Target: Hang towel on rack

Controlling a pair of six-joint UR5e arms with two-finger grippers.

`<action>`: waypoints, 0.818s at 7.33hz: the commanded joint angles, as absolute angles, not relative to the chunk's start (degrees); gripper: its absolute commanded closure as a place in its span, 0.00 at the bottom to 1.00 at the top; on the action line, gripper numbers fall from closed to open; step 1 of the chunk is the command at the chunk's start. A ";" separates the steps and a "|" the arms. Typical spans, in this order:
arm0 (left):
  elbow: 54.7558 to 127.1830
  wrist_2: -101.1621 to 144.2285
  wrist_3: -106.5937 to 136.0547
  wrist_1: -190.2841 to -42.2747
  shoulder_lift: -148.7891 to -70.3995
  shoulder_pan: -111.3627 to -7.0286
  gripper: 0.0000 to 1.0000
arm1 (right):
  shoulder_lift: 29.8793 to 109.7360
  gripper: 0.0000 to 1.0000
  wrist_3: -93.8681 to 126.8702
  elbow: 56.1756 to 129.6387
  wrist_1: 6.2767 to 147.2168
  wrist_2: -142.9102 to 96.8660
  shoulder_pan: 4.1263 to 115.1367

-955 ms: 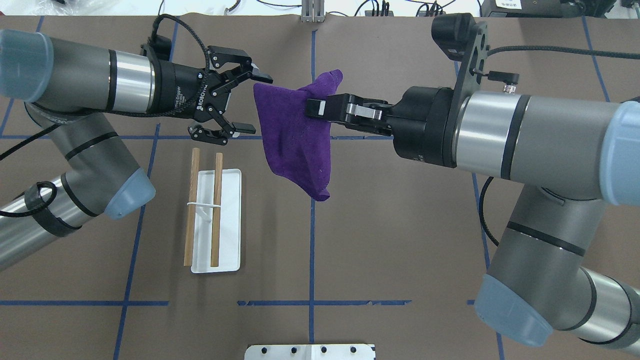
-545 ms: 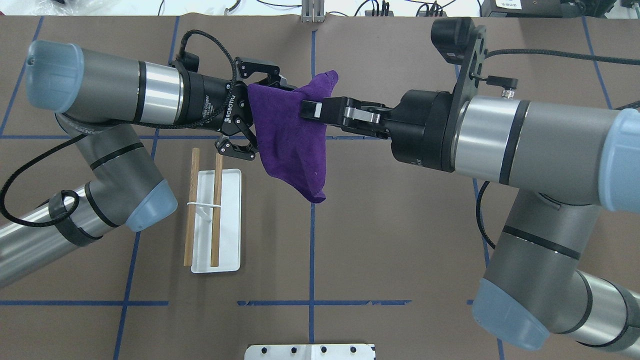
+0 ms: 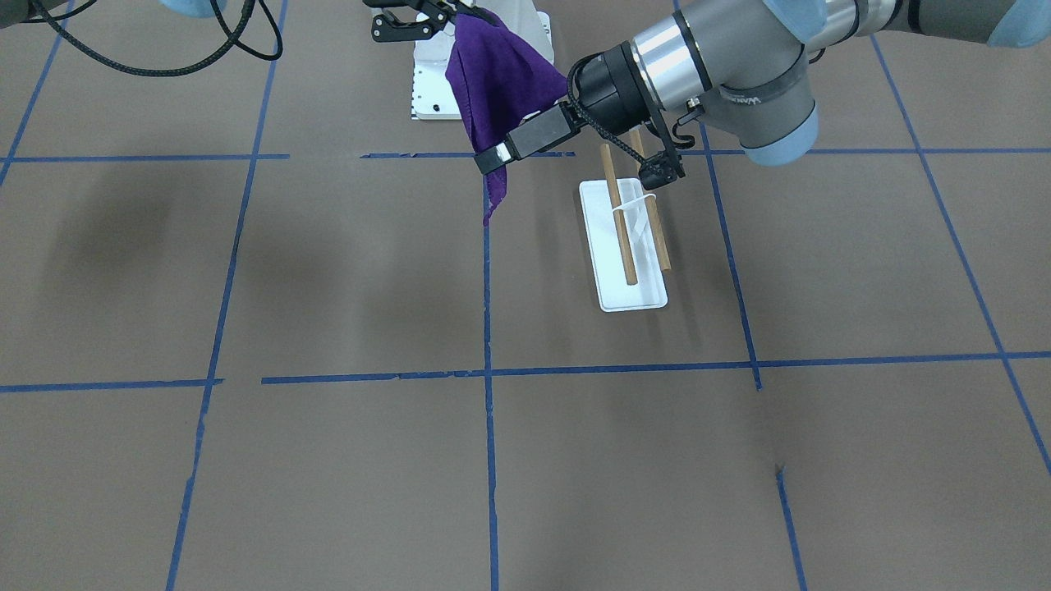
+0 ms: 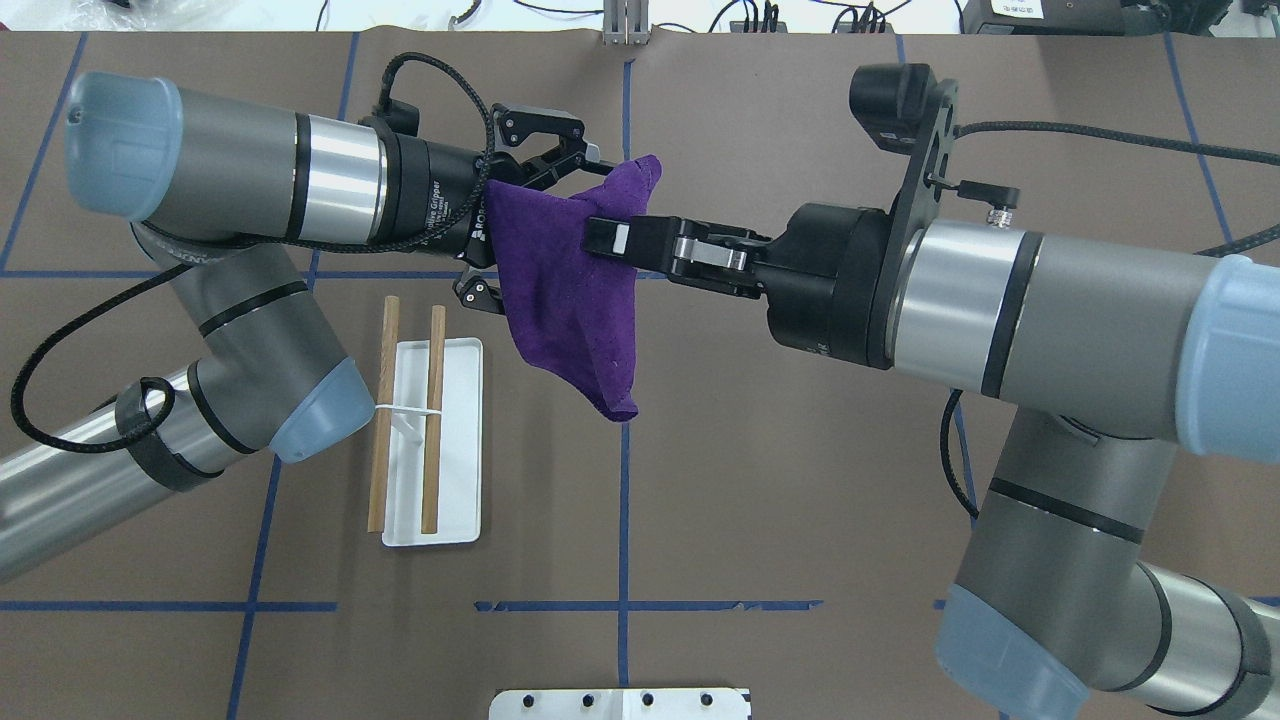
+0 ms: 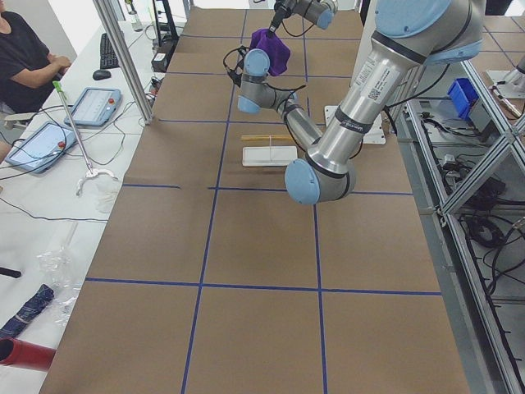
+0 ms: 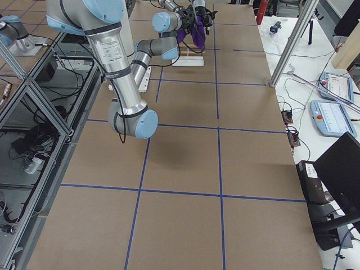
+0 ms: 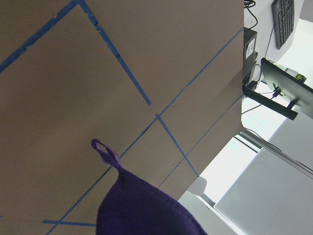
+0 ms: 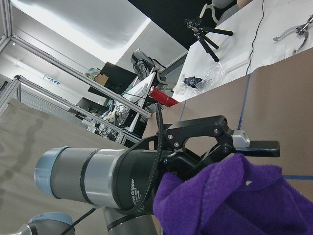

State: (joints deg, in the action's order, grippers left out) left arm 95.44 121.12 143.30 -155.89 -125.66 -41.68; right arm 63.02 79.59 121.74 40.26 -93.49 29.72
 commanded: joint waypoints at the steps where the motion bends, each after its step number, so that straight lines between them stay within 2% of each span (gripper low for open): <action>1: 95.54 121.11 142.83 -156.00 -125.77 -41.57 0.03 | 63.02 1.00 79.28 121.82 40.17 -93.43 29.71; 2: 95.45 121.11 142.56 -156.01 -125.77 -41.57 0.33 | 63.02 1.00 79.28 121.90 40.17 -93.43 29.71; 3: 95.62 121.29 142.38 -156.01 -125.68 -41.57 0.76 | 63.10 1.00 79.19 121.90 40.17 -93.43 29.71; 4: 95.89 121.90 141.34 -156.01 -125.34 -41.57 1.00 | 63.11 1.00 79.02 121.99 40.17 -93.51 29.79; 6: 96.15 121.91 139.48 -156.01 -124.98 -41.66 1.00 | 64.68 1.00 78.57 121.82 38.07 -93.95 29.79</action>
State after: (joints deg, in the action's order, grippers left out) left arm 95.99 121.86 140.22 -156.01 -125.22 -41.62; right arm 63.65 78.75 121.91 39.55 -93.68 29.78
